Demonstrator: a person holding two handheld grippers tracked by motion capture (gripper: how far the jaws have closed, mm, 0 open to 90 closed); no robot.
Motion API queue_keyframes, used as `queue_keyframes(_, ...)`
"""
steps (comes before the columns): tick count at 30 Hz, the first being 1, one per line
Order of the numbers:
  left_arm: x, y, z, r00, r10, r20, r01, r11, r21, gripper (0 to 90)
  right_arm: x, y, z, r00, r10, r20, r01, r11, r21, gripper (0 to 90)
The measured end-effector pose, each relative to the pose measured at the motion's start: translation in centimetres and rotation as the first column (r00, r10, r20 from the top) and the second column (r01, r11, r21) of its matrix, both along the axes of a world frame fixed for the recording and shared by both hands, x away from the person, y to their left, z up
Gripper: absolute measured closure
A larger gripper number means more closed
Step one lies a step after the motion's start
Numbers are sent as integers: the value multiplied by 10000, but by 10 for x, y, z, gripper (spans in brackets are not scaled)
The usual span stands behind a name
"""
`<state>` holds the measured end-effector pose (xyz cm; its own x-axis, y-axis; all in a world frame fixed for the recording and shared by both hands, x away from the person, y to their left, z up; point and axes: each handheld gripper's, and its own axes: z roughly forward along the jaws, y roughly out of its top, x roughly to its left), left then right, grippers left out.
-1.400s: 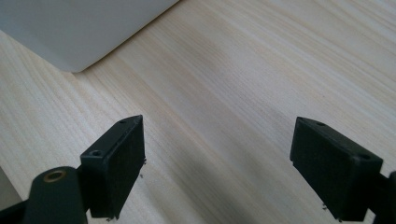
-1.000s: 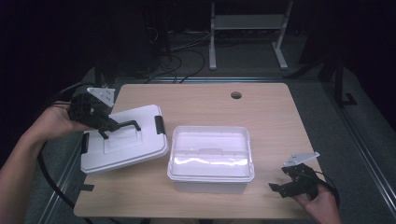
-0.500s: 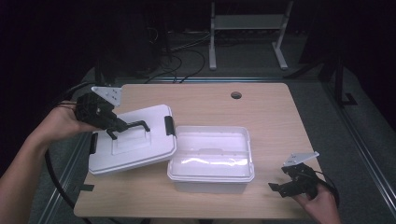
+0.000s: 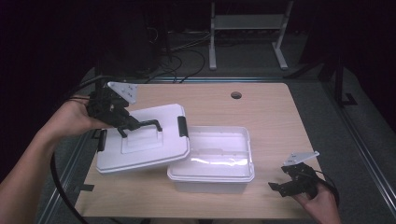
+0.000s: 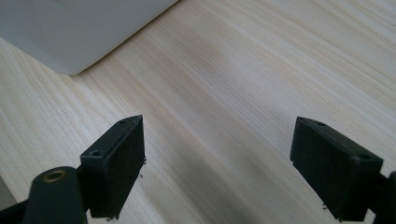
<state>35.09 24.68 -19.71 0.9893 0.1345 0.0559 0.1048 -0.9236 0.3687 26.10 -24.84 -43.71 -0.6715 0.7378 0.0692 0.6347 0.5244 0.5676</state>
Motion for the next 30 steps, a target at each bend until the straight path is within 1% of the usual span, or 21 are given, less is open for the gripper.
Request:
queue_keyframes(2,-2,-10,5,9998,-186,-13,186,9998,-23,850,0,0,0,10000,-17,-11,17,10000,31,174)
queue_keyframes(3,-3,-14,6,9998,-222,-7,222,9997,-74,850,0,0,0,10000,-17,-11,17,10000,31,174)
queue_keyframes(6,-3,-29,7,9990,-440,-9,440,9990,-27,850,0,0,0,10000,5,18,-5,10000,68,174)
queue_keyframes(7,-3,-38,6,9985,-553,7,553,9984,68,850,0,-1,1,10000,11,29,-11,10000,55,174)
queue_keyframes(8,-3,-38,6,9985,-553,7,553,9984,68,850,0,-1,1,10000,3,18,-3,10000,55,174)
queue_keyframes(9,-2,-44,5,9977,-672,16,671,9976,150,850,0,-1,1,10000,3,18,-3,10000,55,174)
queue_keyframes(12,-1,-58,1,9964,-850,-44,850,9964,71,850,0,-2,1,10000,-8,24,8,10000,71,174)
queue_keyframes(13,-1,-65,-1,9957,-930,-49,931,9956,61,850,0,-1,1,10000,2,33,-3,10000,87,174)
queue_keyframes(14,0,-70,-2,9951,-987,-76,988,9951,49,850,0,-1,1,10000,13,42,-13,10000,75,174)
queue_keyframes(15,0,-70,-2,9951,-987,-76,988,9951,49,850,0,-1,1,10000,13,42,-13,10000,75,174)
queue_keyframes(17,1,-78,-4,9935,-1126,-155,1125,9936,-24,850,-1,-1,1,10000,17,40,-17,10000,62,174)
queue_keyframes(18,3,-86,-7,9924,-1207,-229,1207,9927,-40,850,-1,-1,1,10000,19,52,-19,10000,66,174)
queue_keyframes(19,3,-86,-7,9924,-1207,-229,1207,9927,-40,850,-1,-1,1,10000,19,52,-19,10000,66,174)
queue_keyframes(23,6,-101,-11,9897,-1408,-274,1406,9900,-86,850,0,-1,2,10000,3,46,-3,10000,54,174)
queue_keyframes(25,7,-106,-14,9882,-1485,-371,1482,9889,-97,850,0,-1,3,10000,-26,78,26,10000,45,174)
queue_keyframes(29,12,-115,-19,9876,-1529,-347,1532,9881,90,850,-1,-2,3,10000,-52,57,51,10000,61,172)
queue_keyframes(30,12,-120,-20,9861,-1610,-411,1612,9869,17,850,-1,-2,3,10000,-58,81,57,9999,83,172)
